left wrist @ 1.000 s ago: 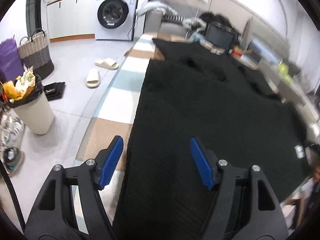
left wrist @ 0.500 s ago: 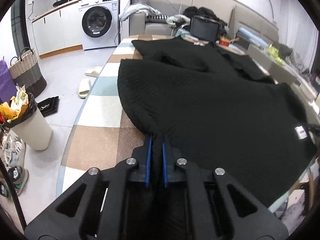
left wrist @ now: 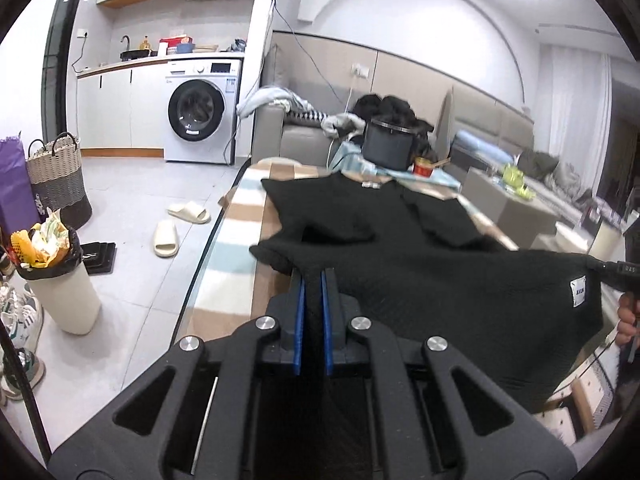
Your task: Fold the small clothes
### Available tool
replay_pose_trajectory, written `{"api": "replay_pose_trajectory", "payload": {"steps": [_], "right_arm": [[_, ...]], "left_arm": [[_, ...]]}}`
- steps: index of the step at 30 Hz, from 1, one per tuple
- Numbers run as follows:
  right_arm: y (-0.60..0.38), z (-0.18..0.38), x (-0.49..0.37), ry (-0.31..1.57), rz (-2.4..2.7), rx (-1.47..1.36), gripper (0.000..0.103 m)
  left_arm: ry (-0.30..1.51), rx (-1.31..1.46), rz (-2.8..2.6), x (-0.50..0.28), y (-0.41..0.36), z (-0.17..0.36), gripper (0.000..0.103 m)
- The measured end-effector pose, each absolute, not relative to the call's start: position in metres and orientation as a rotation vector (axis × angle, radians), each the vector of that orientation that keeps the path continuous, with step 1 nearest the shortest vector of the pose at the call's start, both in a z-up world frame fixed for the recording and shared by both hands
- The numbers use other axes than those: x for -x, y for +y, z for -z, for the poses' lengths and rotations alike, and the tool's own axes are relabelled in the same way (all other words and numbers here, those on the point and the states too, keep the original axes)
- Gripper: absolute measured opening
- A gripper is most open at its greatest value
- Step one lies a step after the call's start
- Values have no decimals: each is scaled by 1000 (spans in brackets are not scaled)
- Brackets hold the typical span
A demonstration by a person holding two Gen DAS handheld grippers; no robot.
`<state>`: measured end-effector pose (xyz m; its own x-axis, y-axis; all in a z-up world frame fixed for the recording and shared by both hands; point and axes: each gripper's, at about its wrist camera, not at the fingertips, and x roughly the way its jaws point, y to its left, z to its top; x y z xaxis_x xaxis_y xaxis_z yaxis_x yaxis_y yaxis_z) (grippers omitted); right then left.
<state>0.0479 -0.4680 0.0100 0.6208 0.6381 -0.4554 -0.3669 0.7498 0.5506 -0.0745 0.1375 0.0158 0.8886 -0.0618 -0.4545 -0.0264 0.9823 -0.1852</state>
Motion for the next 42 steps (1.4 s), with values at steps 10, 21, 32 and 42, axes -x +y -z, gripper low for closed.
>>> {"api": "replay_pose_trajectory", "payload": {"steps": [10, 21, 32, 42], "right_arm": [[-446, -21, -124, 562, -410, -410, 4], [-420, 31, -245, 831, -226, -324, 29], [-429, 58, -257, 918, -301, -325, 66], [-396, 73, -282, 968, -323, -222, 49]], "left_arm": [[456, 201, -21, 12, 158, -26, 5], [697, 198, -176, -123, 182, 46, 11], [813, 214, -134, -188, 178, 77, 68], [853, 145, -7, -225, 143, 93, 22]]}}
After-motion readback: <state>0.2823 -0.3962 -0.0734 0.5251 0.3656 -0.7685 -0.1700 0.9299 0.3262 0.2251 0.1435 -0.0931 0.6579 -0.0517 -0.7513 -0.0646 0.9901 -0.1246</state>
